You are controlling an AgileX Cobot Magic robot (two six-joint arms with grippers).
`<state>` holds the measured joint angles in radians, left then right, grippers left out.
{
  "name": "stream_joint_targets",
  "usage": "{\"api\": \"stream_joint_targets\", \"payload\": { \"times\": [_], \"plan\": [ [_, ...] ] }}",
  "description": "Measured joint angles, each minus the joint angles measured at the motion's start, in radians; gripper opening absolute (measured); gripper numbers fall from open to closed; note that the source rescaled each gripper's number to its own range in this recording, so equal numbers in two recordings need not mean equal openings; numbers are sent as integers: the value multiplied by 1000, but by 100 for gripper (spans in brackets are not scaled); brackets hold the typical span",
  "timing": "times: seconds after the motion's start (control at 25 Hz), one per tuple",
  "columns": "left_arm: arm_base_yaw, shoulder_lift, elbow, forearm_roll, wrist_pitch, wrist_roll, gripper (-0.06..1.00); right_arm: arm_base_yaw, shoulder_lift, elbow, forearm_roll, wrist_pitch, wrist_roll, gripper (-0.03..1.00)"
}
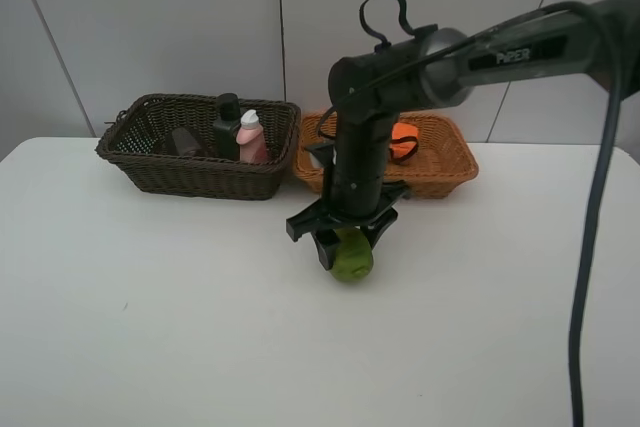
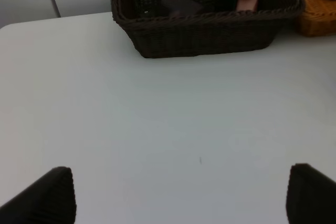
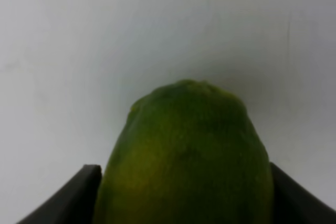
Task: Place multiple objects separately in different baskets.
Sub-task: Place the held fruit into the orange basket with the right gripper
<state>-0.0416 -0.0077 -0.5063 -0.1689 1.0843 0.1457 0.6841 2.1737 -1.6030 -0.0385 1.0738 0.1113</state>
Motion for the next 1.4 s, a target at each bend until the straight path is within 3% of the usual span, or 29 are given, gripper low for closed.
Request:
{"api": "stream_joint_targets", "payload": {
  "times": [0.4,0.72,0.84,1.04,1.2,1.4],
  "plan": [
    [0,0,0,0,0,0,98,0,-102,-74,-91,98,-2,42],
    [0,0,0,0,0,0,98,0,-124,-180,-317,116,-2,42],
    [0,0,0,0,0,0,98,-5,-124,-188,-388,58,-2,42],
    [0,0,0,0,0,0,98,-62,-123,-188,-393,-110,-2,42],
    [0,0,0,0,0,0,98,-126,-105,-189,-336,-245,-2,42],
    [0,0,0,0,0,0,98,-178,-45,-189,-269,-334,-2,42]
  ]
}}
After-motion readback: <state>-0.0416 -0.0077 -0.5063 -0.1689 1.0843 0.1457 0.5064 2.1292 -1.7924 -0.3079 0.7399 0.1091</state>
